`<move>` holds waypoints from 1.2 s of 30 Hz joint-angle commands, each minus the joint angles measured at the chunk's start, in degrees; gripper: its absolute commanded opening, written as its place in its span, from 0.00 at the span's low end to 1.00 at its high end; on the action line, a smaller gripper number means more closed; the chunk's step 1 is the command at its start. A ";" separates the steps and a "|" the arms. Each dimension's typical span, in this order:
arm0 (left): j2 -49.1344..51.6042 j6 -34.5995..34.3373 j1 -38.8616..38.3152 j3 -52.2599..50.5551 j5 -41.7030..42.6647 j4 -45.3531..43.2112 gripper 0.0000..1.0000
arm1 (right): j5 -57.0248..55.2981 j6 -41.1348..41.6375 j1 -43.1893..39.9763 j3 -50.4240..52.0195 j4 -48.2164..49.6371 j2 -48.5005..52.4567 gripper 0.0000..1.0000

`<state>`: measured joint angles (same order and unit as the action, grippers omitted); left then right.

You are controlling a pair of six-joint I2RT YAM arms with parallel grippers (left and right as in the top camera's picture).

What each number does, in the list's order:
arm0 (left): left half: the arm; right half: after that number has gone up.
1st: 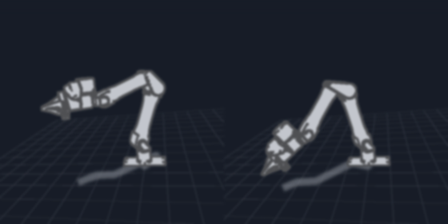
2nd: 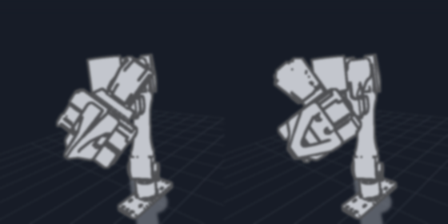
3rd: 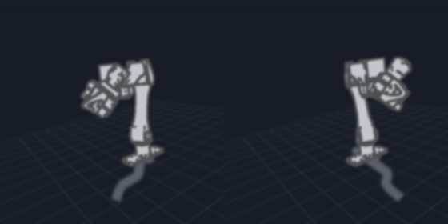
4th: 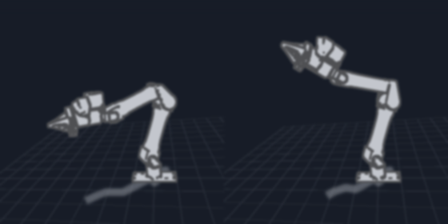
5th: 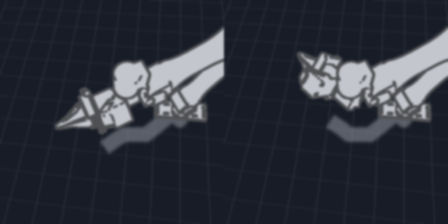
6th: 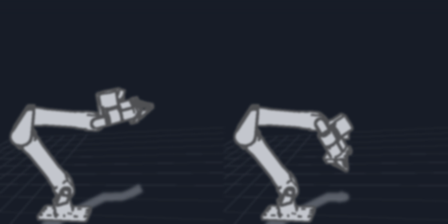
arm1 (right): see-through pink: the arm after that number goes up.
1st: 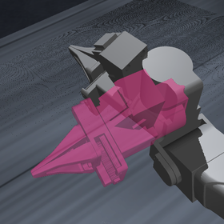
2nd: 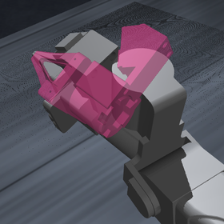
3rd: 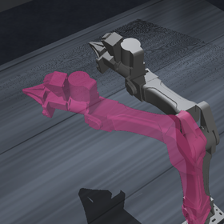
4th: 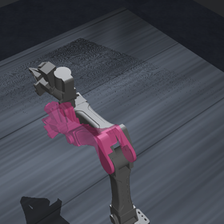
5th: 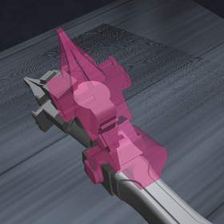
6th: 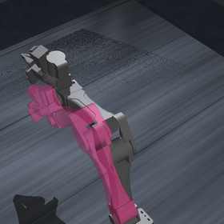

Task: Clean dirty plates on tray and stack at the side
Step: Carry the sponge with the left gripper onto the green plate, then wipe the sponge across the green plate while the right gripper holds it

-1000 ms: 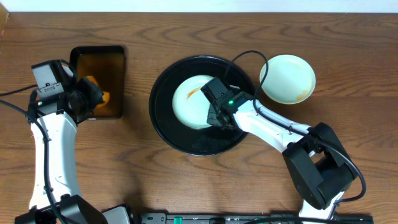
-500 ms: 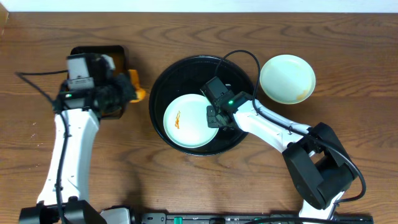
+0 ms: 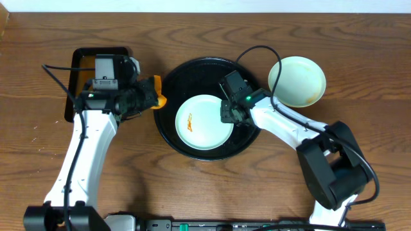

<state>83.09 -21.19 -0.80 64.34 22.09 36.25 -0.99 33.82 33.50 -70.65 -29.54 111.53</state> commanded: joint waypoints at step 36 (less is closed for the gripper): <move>25.49 -10.84 -18.49 -0.37 -3.69 -20.90 0.08 | 2.32 -1.38 -2.91 0.17 7.41 4.85 0.01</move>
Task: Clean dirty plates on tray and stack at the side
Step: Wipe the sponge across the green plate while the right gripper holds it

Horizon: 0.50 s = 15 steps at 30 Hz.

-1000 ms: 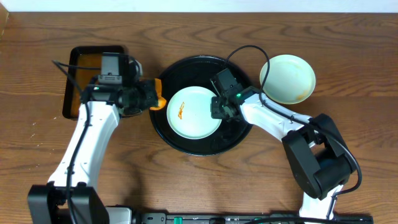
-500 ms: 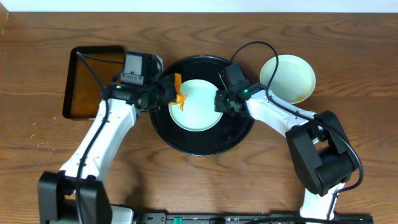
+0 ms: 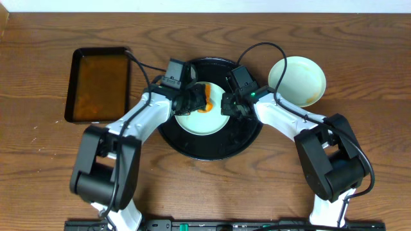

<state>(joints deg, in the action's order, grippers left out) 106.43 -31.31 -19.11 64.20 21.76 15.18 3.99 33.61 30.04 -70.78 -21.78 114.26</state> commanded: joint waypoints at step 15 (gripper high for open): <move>1.44 2.56 -0.15 0.13 -35.87 10.67 0.08 | -3.98 -1.40 0.70 0.33 -1.62 2.12 0.01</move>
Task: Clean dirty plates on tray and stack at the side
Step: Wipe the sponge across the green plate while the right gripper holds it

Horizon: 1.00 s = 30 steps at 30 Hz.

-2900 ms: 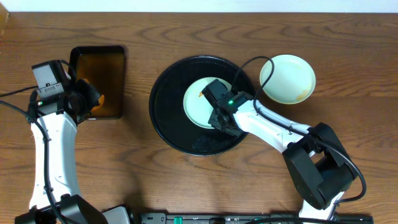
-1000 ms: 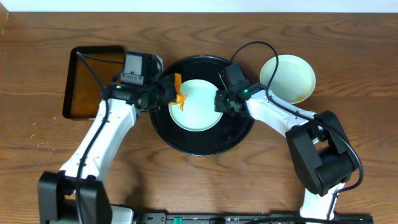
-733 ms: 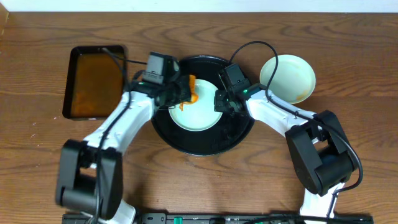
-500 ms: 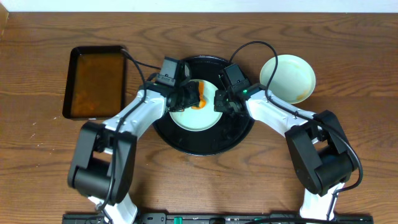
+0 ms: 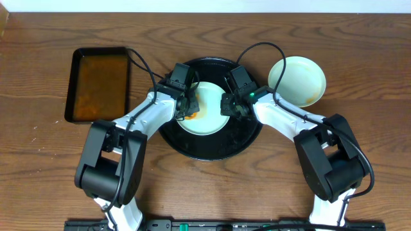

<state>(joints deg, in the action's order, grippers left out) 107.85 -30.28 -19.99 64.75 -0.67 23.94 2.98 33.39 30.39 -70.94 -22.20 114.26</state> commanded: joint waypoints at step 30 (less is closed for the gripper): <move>3.98 2.12 -0.13 -0.11 6.91 -4.98 0.08 | -2.97 -1.36 0.39 0.48 -1.33 2.12 0.01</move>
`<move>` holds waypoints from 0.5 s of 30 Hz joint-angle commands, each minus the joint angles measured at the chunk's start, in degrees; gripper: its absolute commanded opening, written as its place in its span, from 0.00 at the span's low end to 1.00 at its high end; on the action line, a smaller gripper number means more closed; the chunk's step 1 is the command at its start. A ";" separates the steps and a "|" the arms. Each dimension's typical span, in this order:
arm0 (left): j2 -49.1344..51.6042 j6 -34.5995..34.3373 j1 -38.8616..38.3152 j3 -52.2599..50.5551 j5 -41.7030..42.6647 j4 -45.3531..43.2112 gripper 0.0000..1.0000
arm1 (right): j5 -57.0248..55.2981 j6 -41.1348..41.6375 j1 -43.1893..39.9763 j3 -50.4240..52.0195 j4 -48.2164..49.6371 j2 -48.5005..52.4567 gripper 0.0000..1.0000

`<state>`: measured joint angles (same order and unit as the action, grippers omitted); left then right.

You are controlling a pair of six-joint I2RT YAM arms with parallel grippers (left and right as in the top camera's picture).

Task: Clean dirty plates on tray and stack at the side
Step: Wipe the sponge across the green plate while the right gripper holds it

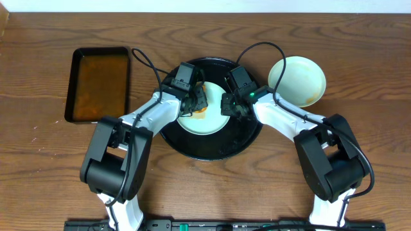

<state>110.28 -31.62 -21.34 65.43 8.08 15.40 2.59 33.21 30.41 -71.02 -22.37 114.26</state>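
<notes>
A pale green plate [209, 122] lies in the upper half of the round black tray [192, 145]. My left gripper [198, 104] is shut on an orange sponge [201, 110], which presses on the plate's upper left part. At the plate's right rim my right gripper [225, 106] is shut on the edge. The sponge and fingers hide the plate's surface under them. The part of the plate that shows looks plain, with no stain.
A second pale green plate [297, 80] with an orange smear near its lower right rim sits on the table right of the tray. A rectangular black pan [99, 83] of brownish liquid stands at the left. Cables arc over the tray's far side.
The left gripper with the sponge has shifted from the plate's left edge to a little right and up on the plate. The right gripper and the plate have stayed put.
First the left gripper held the sponge beside the rectangular pan, and the plate lay lower in the tray with an orange stain, the right gripper at its rim. Then the plate sat higher and the sponge was on it, at the top, then left, now upper left.
</notes>
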 commanded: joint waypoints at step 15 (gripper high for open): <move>-10.93 4.13 1.88 -0.79 -19.17 13.05 0.08 | -2.60 -1.16 0.37 0.57 -0.98 2.12 0.01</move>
<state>102.43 -27.38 -20.32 65.28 -9.41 28.91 2.52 33.21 30.46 -71.09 -22.44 114.26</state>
